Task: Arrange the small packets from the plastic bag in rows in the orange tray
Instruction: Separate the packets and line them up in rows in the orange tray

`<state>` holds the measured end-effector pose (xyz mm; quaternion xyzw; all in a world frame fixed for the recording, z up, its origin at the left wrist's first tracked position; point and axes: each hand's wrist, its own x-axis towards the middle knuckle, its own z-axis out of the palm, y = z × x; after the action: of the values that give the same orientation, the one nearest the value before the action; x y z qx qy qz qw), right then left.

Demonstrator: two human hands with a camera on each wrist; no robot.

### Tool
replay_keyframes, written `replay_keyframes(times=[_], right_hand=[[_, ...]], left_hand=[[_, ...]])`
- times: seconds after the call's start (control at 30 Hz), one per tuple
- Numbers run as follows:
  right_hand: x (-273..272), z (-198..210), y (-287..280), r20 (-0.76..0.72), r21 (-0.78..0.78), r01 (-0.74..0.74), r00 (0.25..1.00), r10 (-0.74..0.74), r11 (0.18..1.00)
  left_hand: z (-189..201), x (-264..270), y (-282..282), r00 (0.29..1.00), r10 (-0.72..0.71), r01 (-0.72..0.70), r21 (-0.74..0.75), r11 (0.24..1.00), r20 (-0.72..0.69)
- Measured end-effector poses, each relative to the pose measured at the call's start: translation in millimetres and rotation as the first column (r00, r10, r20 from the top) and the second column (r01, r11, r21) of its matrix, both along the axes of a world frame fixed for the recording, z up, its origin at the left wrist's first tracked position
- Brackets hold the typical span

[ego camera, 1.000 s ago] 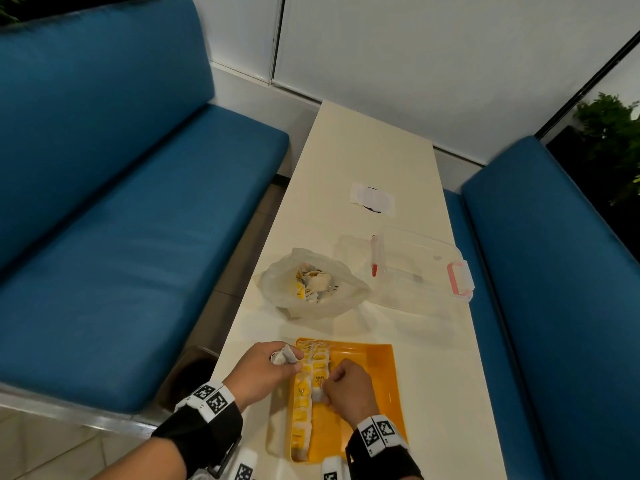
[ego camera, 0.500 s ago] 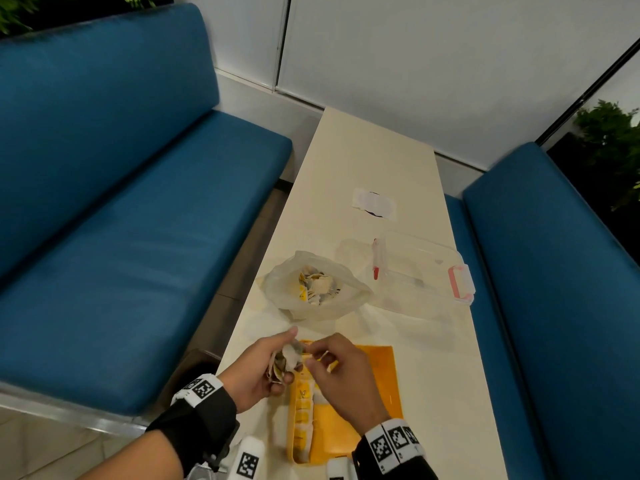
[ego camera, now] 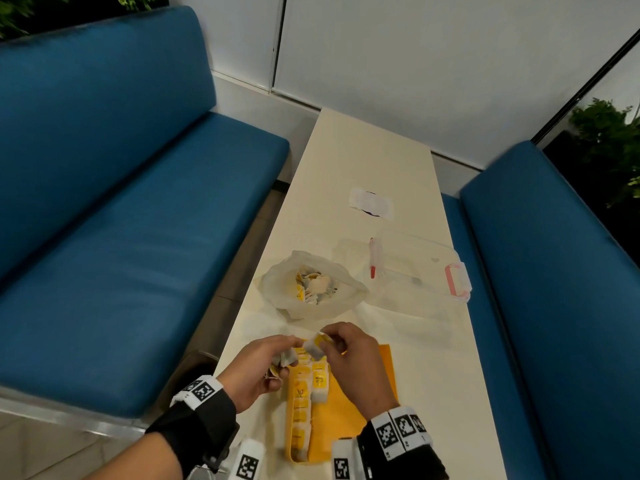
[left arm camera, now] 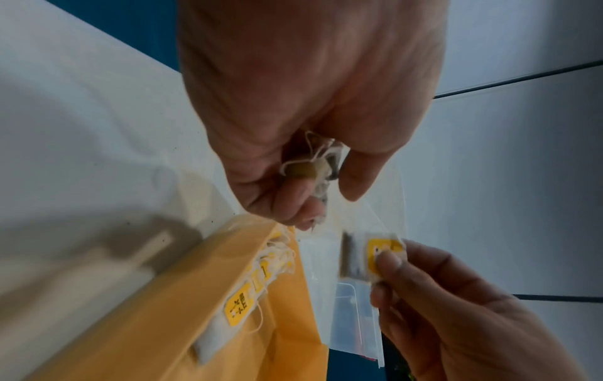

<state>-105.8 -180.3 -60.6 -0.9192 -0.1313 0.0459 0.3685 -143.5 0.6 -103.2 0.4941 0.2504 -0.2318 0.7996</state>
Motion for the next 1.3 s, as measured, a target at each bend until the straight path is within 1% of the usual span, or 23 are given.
replay_keyframes(times=[0.03,0.1,0.13,0.17,0.27,0.33,0.4,0.47,0.53,0.63,0.8,0.9,0.97,1.03,1.1,1.2,1.23,1.3], right_hand=[[4.3,1.8,-5.0,-0.018,-0.081,-0.02,1.0,0.019,0.996],[10.2,4.5,-13.4,-0.068,-0.25,-0.096,0.994,0.081,0.963],[11.7,6.4,-16.6,-0.099,-0.279,-0.116,0.991,0.091,0.953],[12.3,8.3,-18.5,-0.139,-0.261,-0.118,0.987,0.084,0.958],[10.1,13.4,-18.6,-0.257,-0.09,-0.097,0.964,0.071,0.991],[7.8,15.0,-16.0,-0.278,0.007,-0.084,0.957,0.082,0.996],[7.6,13.3,-14.1,-0.264,0.068,-0.058,0.962,0.074,0.996],[7.2,10.5,-13.6,-0.276,0.145,0.013,0.961,0.027,0.989],[5.8,8.9,-14.0,-0.333,0.228,0.101,0.943,-0.02,0.968],[0.8,5.9,-15.1,-0.42,0.308,0.145,0.907,-0.003,0.94],[1.0,-3.6,-16.8,-0.477,0.336,0.22,0.878,-0.036,0.916],[2.7,-4.6,-20.0,-0.471,0.347,0.227,0.881,-0.041,0.91],[4.1,-8.1,-25.5,-0.466,0.31,0.218,0.883,-0.052,0.925],[4.4,-18.7,-32.9,-0.488,0.226,0.198,0.87,-0.065,0.954],[2.7,-35.0,-39.7,-0.55,0.137,0.179,0.832,-0.076,0.974],[-3.8,-57.4,-45.7,-0.653,0.024,0.146,0.751,-0.095,0.989],[-6.2,-62.0,-45.9,-0.671,-0.008,0.126,0.735,-0.098,0.992],[-9.5,-68.4,-44.6,-0.687,-0.051,0.106,0.718,-0.112,0.993]], left_hand=[[-1.9,0.1,1.4,1.0,-0.006,0.004,0.045,0.999,0.03],[-3.4,0.8,3.9,0.995,-0.037,0.023,0.151,0.988,0.088],[-2.7,1.4,4.2,0.99,-0.061,0.034,0.209,0.977,0.125],[-1.4,2.1,4.0,0.981,-0.093,0.044,0.267,0.963,0.172],[4.9,3.1,-1.6,0.913,-0.229,0.091,0.38,0.921,0.337],[5.2,5.5,-6.2,0.852,-0.336,0.142,0.441,0.886,0.402],[3.6,7.2,-9.9,0.82,-0.383,0.151,0.485,0.862,0.426],[1.0,8.4,-10.9,0.829,-0.361,0.132,0.477,0.869,0.428],[-1.0,7.9,-11.9,0.829,-0.355,0.129,0.47,0.873,0.432],[-3.9,8.3,-13.0,0.838,-0.348,0.112,0.492,0.864,0.42],[-10.4,9.6,-12.3,0.847,-0.348,0.115,0.501,0.858,0.402],[-15.2,10.4,-10.3,0.864,-0.345,0.094,0.554,0.827,0.367],[-18.7,10.1,-7.3,0.879,-0.314,0.053,0.582,0.812,0.358],[-25.8,9.3,-3.4,0.898,-0.273,0.014,0.598,0.802,0.345],[-35.7,8.6,0.7,0.922,-0.238,-0.005,0.622,0.783,0.307],[-49.6,6.6,1.9,0.945,-0.23,0.014,0.672,0.74,0.233],[-53.4,5.4,1.4,0.948,-0.231,0.019,0.686,0.727,0.219],[-58.9,4.1,1.3,0.953,-0.226,0.026,0.688,0.726,0.203]])
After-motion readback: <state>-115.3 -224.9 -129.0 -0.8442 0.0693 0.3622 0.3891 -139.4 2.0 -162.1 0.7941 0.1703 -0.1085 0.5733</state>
